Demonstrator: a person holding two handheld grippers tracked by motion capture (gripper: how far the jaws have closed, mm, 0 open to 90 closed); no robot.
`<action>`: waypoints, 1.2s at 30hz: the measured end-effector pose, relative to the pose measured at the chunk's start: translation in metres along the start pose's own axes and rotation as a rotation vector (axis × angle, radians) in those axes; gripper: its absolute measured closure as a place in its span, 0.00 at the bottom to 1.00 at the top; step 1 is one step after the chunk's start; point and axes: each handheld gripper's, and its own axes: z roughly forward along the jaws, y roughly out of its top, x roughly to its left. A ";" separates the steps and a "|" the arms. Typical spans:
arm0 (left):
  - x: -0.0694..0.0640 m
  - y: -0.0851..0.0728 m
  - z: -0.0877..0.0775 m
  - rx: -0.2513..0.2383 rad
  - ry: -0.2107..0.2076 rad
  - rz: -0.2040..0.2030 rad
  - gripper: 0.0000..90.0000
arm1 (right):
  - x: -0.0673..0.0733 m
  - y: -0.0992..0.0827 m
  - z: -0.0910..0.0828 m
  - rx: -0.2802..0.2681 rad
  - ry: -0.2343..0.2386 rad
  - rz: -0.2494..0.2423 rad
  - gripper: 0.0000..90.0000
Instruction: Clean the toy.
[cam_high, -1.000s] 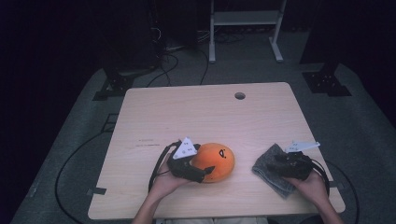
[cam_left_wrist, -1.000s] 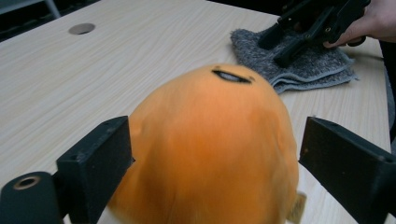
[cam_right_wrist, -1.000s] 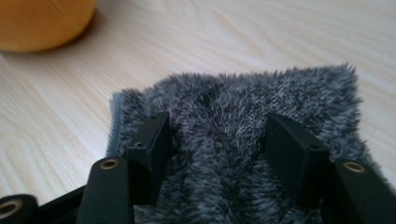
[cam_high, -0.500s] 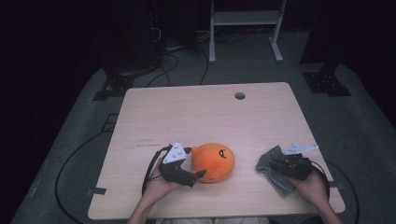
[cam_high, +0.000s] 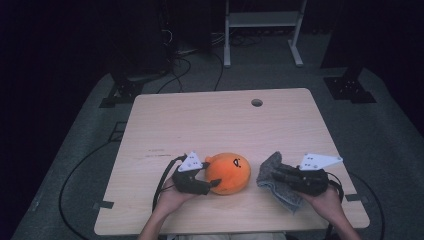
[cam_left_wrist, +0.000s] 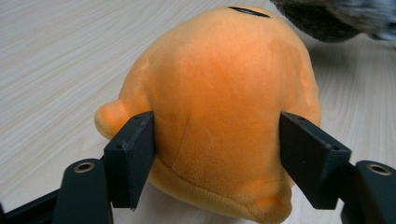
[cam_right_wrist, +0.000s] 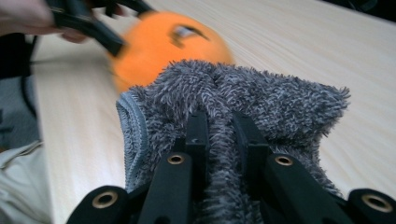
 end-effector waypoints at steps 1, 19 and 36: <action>0.000 0.001 0.001 -0.001 0.000 0.005 0.34 | 0.005 0.005 0.003 0.003 0.010 -0.022 0.86; -0.014 0.011 0.013 0.039 0.044 0.128 0.41 | 0.046 0.039 0.077 0.085 -0.055 -0.272 0.54; -0.002 0.008 0.011 0.017 0.030 0.026 0.35 | 0.016 0.012 0.057 0.101 -0.091 -0.195 0.87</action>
